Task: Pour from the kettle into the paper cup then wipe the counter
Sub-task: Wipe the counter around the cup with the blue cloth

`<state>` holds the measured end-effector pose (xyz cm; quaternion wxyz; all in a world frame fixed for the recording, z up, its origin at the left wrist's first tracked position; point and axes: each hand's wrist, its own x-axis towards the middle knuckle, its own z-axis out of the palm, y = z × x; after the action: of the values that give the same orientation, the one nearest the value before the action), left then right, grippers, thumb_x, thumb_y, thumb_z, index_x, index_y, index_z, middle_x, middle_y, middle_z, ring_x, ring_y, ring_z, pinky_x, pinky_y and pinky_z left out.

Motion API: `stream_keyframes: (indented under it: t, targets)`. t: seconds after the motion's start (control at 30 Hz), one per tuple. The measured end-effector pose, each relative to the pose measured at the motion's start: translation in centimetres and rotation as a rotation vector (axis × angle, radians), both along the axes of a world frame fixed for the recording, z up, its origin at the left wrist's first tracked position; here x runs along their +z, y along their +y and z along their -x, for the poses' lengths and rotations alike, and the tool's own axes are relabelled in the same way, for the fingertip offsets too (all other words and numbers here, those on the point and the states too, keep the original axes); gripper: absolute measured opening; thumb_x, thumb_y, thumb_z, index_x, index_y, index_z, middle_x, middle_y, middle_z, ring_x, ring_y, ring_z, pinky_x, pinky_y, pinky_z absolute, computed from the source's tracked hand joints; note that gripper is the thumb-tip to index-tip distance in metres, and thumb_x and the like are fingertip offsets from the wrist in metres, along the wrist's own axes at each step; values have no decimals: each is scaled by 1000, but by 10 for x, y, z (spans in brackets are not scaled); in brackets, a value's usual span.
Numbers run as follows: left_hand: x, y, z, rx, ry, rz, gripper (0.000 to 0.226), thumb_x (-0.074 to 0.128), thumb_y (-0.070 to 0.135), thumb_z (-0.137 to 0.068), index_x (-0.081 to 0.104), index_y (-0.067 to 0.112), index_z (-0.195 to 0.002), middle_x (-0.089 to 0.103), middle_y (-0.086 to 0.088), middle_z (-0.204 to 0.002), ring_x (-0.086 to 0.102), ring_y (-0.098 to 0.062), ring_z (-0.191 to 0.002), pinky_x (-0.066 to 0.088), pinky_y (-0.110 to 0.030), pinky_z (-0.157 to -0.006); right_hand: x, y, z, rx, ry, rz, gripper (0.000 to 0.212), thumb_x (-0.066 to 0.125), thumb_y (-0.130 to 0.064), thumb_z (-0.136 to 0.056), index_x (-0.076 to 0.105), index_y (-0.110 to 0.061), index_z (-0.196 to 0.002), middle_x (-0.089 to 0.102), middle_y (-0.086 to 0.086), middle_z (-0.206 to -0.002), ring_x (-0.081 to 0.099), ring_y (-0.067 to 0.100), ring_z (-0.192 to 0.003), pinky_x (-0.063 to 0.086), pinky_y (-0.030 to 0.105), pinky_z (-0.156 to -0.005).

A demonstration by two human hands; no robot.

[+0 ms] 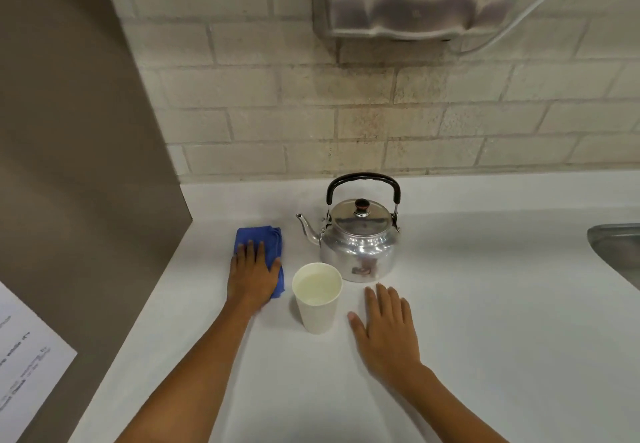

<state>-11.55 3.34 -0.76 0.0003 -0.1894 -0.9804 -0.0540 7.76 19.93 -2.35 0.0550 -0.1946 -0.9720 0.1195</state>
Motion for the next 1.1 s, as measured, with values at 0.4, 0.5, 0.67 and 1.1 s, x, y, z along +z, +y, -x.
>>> stream_keyframes:
  t: [0.4,0.5,0.67,1.1]
  targets:
    - [-20,-28,-38,-252,35,-220,51,29,23,-96,10,25,-144,11,1,-155,7,-17,-143,9,-30,-116,-10,3,-4,4,-60,-25,67,7,-54,-94,-6,-16,-147,-5,6,-159,-8,23,-146,-7,41,-117]
    - [-8,0,-29,-154,76,-25,64,42,28,-92,4,20,-144,7,-10,-156,6,-30,-143,12,-39,-116,-7,1,-3,3,-46,-20,67,9,-53,-94,-4,-15,-147,-3,7,-159,-8,23,-146,-6,41,-118]
    - [-18,-23,-67,-330,19,-80,50,29,26,-97,11,24,-143,4,-3,-156,-2,-24,-144,3,-34,-117,-8,4,-3,11,-43,-26,68,9,-54,-93,-2,-15,-148,-2,7,-159,-6,23,-146,-4,42,-118]
    - [-24,-54,-143,-166,45,-169,48,18,34,-96,-1,38,-140,-2,7,-155,-9,-19,-143,-2,-30,-116,-6,3,-5,31,-27,-52,66,15,-50,-95,5,-11,-148,6,10,-159,0,25,-146,3,45,-120]
